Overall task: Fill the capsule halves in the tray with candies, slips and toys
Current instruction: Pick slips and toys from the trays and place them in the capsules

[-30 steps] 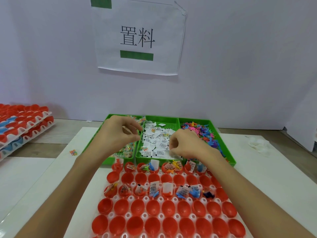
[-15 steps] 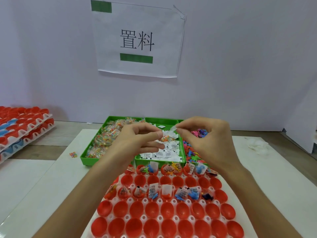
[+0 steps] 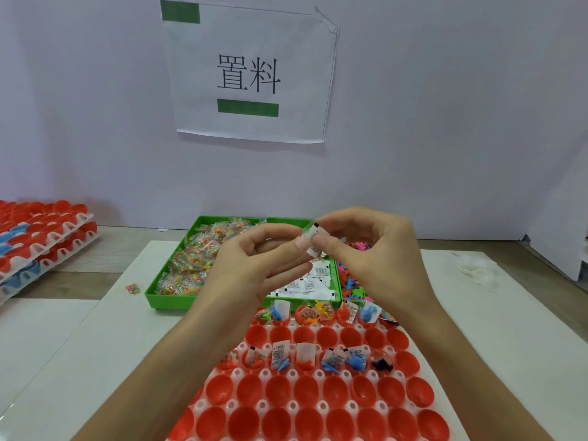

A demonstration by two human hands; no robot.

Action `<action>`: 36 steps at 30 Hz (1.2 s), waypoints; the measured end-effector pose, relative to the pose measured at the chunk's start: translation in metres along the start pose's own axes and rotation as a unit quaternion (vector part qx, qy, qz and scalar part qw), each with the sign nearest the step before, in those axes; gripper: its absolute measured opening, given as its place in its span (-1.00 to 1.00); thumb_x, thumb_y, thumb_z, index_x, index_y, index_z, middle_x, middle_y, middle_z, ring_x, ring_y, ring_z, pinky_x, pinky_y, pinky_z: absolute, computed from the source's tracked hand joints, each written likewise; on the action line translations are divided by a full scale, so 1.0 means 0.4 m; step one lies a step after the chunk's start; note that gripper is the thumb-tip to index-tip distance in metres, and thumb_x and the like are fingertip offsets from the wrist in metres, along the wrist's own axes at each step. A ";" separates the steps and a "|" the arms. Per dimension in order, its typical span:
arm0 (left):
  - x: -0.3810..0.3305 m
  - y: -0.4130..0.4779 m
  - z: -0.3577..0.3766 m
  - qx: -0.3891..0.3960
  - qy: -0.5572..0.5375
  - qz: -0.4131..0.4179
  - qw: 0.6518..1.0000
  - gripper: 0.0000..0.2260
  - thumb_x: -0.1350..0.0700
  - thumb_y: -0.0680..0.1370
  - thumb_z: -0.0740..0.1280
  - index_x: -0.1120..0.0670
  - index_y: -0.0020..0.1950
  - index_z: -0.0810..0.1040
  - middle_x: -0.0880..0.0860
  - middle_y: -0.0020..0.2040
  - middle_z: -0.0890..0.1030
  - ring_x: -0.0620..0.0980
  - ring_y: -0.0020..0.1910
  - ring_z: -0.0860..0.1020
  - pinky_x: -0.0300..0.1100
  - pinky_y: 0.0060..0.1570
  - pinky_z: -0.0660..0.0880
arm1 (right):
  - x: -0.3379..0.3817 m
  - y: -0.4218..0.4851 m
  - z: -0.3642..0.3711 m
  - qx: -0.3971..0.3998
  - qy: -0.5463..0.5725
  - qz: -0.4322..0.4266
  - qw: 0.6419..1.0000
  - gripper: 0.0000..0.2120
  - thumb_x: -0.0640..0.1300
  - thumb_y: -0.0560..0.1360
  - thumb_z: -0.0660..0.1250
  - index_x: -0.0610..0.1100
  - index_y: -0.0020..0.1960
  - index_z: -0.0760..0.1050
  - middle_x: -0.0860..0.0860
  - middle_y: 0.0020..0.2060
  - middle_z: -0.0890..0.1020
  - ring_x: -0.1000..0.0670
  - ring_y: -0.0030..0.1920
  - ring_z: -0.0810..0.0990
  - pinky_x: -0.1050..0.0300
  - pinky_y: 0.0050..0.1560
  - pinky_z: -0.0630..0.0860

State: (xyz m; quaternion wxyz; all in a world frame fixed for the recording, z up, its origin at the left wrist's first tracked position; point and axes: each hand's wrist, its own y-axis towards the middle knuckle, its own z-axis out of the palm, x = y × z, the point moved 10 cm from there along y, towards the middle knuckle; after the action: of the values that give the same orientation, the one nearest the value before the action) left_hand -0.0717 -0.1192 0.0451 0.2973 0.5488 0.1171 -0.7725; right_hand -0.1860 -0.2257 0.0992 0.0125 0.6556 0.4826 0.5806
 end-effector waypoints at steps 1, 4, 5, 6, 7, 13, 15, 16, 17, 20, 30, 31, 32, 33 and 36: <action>-0.004 -0.001 0.002 0.000 0.007 0.009 1.000 -0.82 0.16 0.34 0.54 0.11 -0.08 0.71 0.17 -0.06 0.73 0.14 -0.02 0.72 -0.18 -0.07 0.65 | 0.000 -0.002 0.004 0.000 0.000 0.002 1.000 -0.86 -0.11 0.43 0.55 0.07 -0.04 0.67 0.20 -0.19 0.72 0.16 -0.10 0.69 0.29 -0.03 0.59; -0.018 -0.004 -0.007 -0.025 0.045 0.040 0.998 -0.86 0.13 0.29 0.55 0.04 -0.16 0.74 0.14 -0.10 0.74 0.09 -0.06 0.73 -0.23 -0.12 0.64 | 0.001 -0.003 0.024 0.032 -0.004 0.006 0.999 -0.88 -0.03 0.44 0.53 0.06 -0.03 0.66 0.18 -0.16 0.72 0.14 -0.08 0.69 0.26 -0.03 0.60; -0.017 -0.003 -0.014 -0.033 0.049 0.039 0.997 -0.87 0.13 0.30 0.55 0.05 -0.18 0.73 0.15 -0.10 0.74 0.09 -0.08 0.73 -0.24 -0.15 0.64 | -0.001 0.000 0.028 0.054 0.000 0.012 0.998 -0.87 -0.01 0.45 0.52 0.07 -0.01 0.66 0.18 -0.13 0.72 0.14 -0.07 0.69 0.26 -0.02 0.60; -0.013 -0.002 -0.020 -0.037 0.051 0.031 0.998 -0.88 0.14 0.31 0.55 0.06 -0.17 0.72 0.15 -0.10 0.74 0.10 -0.08 0.73 -0.25 -0.17 0.63 | -0.009 0.008 0.020 0.063 0.009 0.018 0.998 -0.88 -0.03 0.47 0.50 0.08 0.01 0.66 0.17 -0.12 0.72 0.14 -0.07 0.69 0.27 -0.03 0.61; -0.008 -0.001 -0.025 -0.037 0.055 0.021 0.998 -0.86 0.15 0.33 0.54 0.09 -0.14 0.71 0.15 -0.09 0.74 0.10 -0.07 0.73 -0.25 -0.18 0.63 | -0.023 0.018 -0.004 0.052 0.017 0.023 0.998 -0.90 -0.06 0.50 0.48 0.07 0.01 0.67 0.16 -0.13 0.72 0.14 -0.09 0.69 0.29 -0.03 0.60; 0.015 0.001 -0.032 -0.050 0.124 0.007 0.991 -0.75 0.13 0.32 0.53 0.11 -0.02 0.71 0.12 -0.10 0.75 0.05 -0.06 0.73 -0.21 -0.09 0.66 | -0.282 0.030 -0.117 0.072 -0.253 0.146 0.954 -0.87 -0.13 0.53 0.45 0.11 -0.09 0.66 0.24 -0.20 0.66 0.29 -0.17 0.60 0.19 0.07 0.55; 0.026 0.001 -0.028 -0.051 0.151 0.008 0.987 -0.79 0.16 0.36 0.54 0.09 -0.02 0.72 0.10 -0.12 0.75 0.01 -0.08 0.72 -0.26 -0.13 0.64 | -0.379 0.006 -0.099 0.140 -0.344 0.191 0.909 -0.92 -0.04 0.53 0.45 0.08 0.00 0.68 0.18 -0.08 0.68 0.19 -0.08 0.59 0.06 0.17 0.51; 0.030 0.002 -0.027 -0.049 0.155 0.009 0.987 -0.81 0.17 0.37 0.54 0.08 -0.03 0.73 0.10 -0.13 0.75 0.00 -0.09 0.72 -0.29 -0.16 0.62 | -0.412 -0.005 -0.092 0.165 -0.386 0.203 0.885 -0.89 0.01 0.53 0.44 0.09 0.05 0.68 0.17 -0.03 0.68 0.13 -0.02 0.58 0.02 0.22 0.46; 0.032 0.002 -0.024 -0.047 0.155 0.009 0.987 -0.82 0.16 0.36 0.55 0.07 -0.06 0.73 0.11 -0.14 0.75 0.01 -0.11 0.72 -0.31 -0.18 0.60 | -0.435 -0.013 -0.087 0.179 -0.413 0.208 0.868 -0.85 0.06 0.53 0.44 0.11 0.08 0.67 0.18 -0.02 0.66 0.10 0.01 0.55 0.00 0.24 0.40; 0.030 -0.001 -0.017 -0.037 0.157 0.017 0.987 -0.82 0.08 0.29 0.55 0.04 -0.13 0.75 0.11 -0.14 0.75 0.02 -0.13 0.72 -0.32 -0.19 0.59 | -0.455 -0.008 -0.081 0.174 -0.420 0.207 0.866 -0.93 0.11 0.50 0.45 0.17 -0.03 0.64 0.23 -0.17 0.57 0.08 0.00 0.53 0.01 0.15 0.33; 0.051 0.002 -0.013 -0.020 0.129 -0.012 0.991 -0.78 0.07 0.26 0.54 0.09 -0.13 0.74 0.15 -0.12 0.73 0.03 -0.12 0.71 -0.28 -0.13 0.62 | -0.460 -0.005 -0.091 0.164 -0.315 0.209 0.911 -0.81 -0.07 0.44 0.54 0.11 -0.28 0.60 0.21 -0.27 0.63 0.17 -0.15 0.58 0.06 0.03 0.55; 0.053 0.002 -0.015 -0.021 0.118 -0.017 0.993 -0.79 0.09 0.27 0.54 0.11 -0.13 0.73 0.15 -0.12 0.73 0.03 -0.12 0.71 -0.28 -0.13 0.62 | -0.460 -0.002 -0.096 0.158 -0.303 0.208 0.917 -0.81 -0.09 0.43 0.54 0.10 -0.28 0.60 0.19 -0.26 0.64 0.16 -0.17 0.60 0.17 -0.08 0.55; 0.054 0.002 -0.017 -0.024 0.107 -0.021 0.994 -0.80 0.11 0.28 0.53 0.12 -0.13 0.73 0.14 -0.13 0.72 0.04 -0.12 0.71 -0.28 -0.13 0.63 | -0.458 0.000 -0.101 0.153 -0.296 0.205 0.920 -0.82 -0.10 0.43 0.55 0.09 -0.28 0.61 0.18 -0.26 0.65 0.16 -0.20 0.62 0.29 -0.18 0.50; 0.054 0.002 -0.019 -0.027 0.098 -0.023 0.995 -0.81 0.12 0.29 0.53 0.13 -0.13 0.73 0.13 -0.15 0.72 0.04 -0.12 0.71 -0.28 -0.14 0.63 | -0.457 0.000 -0.105 0.147 -0.291 0.204 0.923 -0.81 -0.12 0.43 0.55 0.08 -0.28 0.61 0.18 -0.27 0.65 0.17 -0.24 0.62 0.40 -0.28 0.44; 0.052 0.002 -0.022 -0.035 0.093 -0.025 0.995 -0.78 0.15 0.29 0.52 0.16 -0.09 0.70 0.10 -0.17 0.71 0.03 -0.13 0.71 -0.29 -0.15 0.62 | -0.446 0.003 -0.121 0.118 -0.283 0.191 0.932 -0.79 -0.15 0.43 0.55 0.10 -0.29 0.61 0.19 -0.29 0.65 0.23 -0.27 0.60 0.45 -0.35 0.37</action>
State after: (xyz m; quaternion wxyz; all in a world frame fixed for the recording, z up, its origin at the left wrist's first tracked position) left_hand -0.0690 -0.1224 0.0228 0.2847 0.6043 0.1849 -0.7208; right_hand -0.1977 -0.3683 -0.0178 -0.0401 0.8694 0.3897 0.3010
